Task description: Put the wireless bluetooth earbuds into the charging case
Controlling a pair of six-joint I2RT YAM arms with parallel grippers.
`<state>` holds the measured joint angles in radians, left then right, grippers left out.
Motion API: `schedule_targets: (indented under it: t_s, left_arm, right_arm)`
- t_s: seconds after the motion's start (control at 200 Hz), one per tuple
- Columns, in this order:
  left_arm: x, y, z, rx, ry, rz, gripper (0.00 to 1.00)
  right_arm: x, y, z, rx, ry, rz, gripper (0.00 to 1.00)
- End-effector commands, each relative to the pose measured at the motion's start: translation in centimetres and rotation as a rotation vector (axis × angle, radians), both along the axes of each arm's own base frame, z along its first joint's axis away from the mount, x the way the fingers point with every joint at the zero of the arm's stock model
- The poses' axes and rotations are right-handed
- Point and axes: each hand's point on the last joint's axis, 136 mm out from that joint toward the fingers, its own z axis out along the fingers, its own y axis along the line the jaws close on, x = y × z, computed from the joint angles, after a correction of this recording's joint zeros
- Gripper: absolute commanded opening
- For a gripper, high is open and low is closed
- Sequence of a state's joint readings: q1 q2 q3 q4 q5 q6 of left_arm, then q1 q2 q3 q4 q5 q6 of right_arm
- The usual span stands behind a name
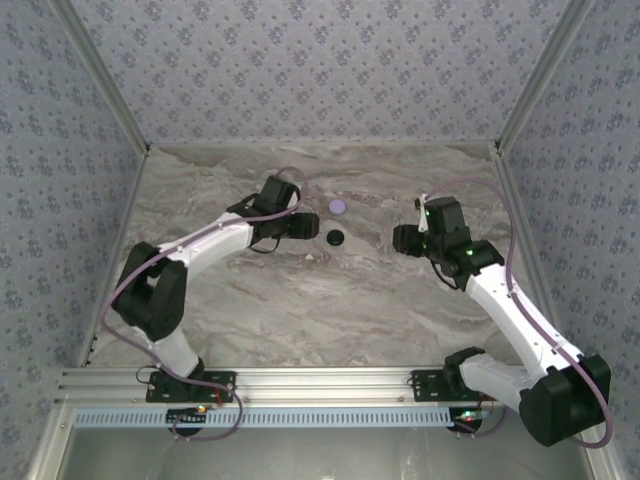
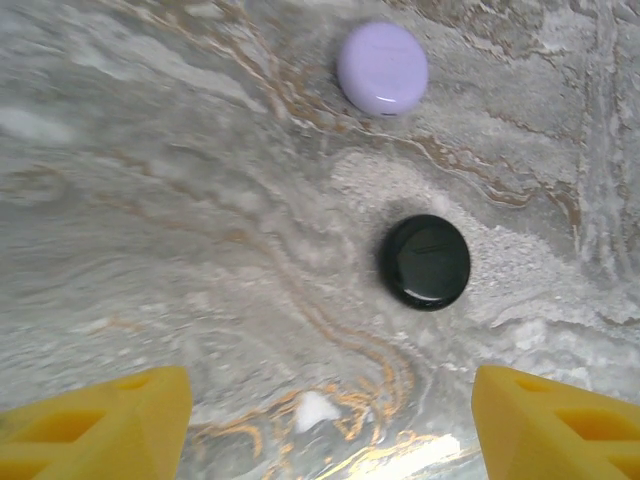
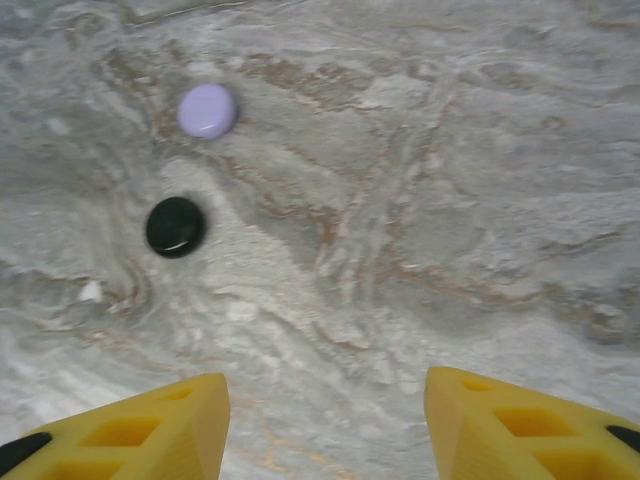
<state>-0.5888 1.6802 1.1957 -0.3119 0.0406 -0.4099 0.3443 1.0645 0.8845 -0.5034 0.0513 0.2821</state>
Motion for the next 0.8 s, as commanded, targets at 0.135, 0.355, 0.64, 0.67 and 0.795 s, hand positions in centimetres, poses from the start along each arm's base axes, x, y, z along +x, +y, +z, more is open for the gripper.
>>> schedule_targets:
  t_s: [0.135,0.355,0.64,0.67,0.795]
  left_arm:
    - [-0.6,7.2,2.4,0.204,-0.146,0.110,0.79]
    - [0.1,12.4,4.2,0.335,-0.293,0.235,0.83]
    - [0.7,17.6,4.3,0.424,-0.445,0.350,0.87]
    - [0.9,18.3,4.3,0.436,-0.463,0.367,0.87]
    - [1.2,21.1,4.1,0.462,-0.500,0.431,0.89]
  right_arm:
    - [1.6,-5.3,0.9,-0.200,-0.109,-0.192,0.57]
    - [3.2,-7.7,0.8,-0.276,-0.200,-0.271,0.61]
    - [4.9,-9.2,-1.5,-0.287,-0.227,-0.316,0.64]
    - [5.1,-9.3,-1.9,-0.288,-0.230,-0.318,0.65]
    - [6.2,-10.6,-2.7,-0.306,-0.242,-0.347,0.72]
